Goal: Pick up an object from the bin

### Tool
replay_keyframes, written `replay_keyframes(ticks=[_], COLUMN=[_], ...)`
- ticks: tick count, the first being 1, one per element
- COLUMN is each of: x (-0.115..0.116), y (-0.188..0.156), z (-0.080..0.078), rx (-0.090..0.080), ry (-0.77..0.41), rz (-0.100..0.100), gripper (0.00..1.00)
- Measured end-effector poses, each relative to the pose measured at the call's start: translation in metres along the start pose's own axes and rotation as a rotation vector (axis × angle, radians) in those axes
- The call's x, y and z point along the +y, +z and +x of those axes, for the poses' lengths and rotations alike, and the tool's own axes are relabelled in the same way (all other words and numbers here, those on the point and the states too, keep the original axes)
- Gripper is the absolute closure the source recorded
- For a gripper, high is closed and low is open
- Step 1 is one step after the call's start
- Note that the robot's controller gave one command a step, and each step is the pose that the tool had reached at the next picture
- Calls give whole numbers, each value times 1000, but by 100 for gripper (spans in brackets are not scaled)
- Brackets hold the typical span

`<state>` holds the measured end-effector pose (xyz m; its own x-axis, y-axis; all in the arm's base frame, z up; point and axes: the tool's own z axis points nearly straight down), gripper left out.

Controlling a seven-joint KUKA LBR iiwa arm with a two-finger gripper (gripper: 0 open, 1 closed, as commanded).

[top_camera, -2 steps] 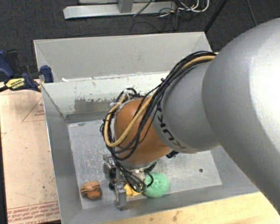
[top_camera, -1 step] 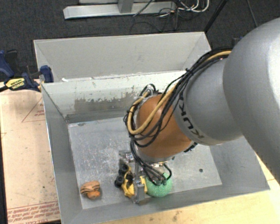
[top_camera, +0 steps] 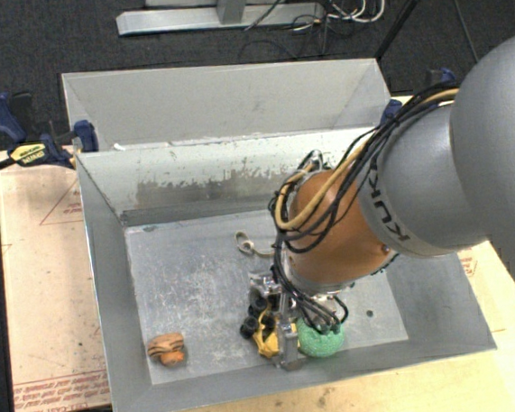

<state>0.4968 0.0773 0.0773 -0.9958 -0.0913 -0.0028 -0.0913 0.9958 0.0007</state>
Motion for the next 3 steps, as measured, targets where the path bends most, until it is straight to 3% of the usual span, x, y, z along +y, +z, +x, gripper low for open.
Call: replay_keyframes(ticks=[1,2,3], x=[9,11,-11], y=[2,3,-186], z=[3,4,-32], rx=[-16,-18,-9], ry=[-31,-32,-25], rz=[1,1,0], gripper=[100,100,100])
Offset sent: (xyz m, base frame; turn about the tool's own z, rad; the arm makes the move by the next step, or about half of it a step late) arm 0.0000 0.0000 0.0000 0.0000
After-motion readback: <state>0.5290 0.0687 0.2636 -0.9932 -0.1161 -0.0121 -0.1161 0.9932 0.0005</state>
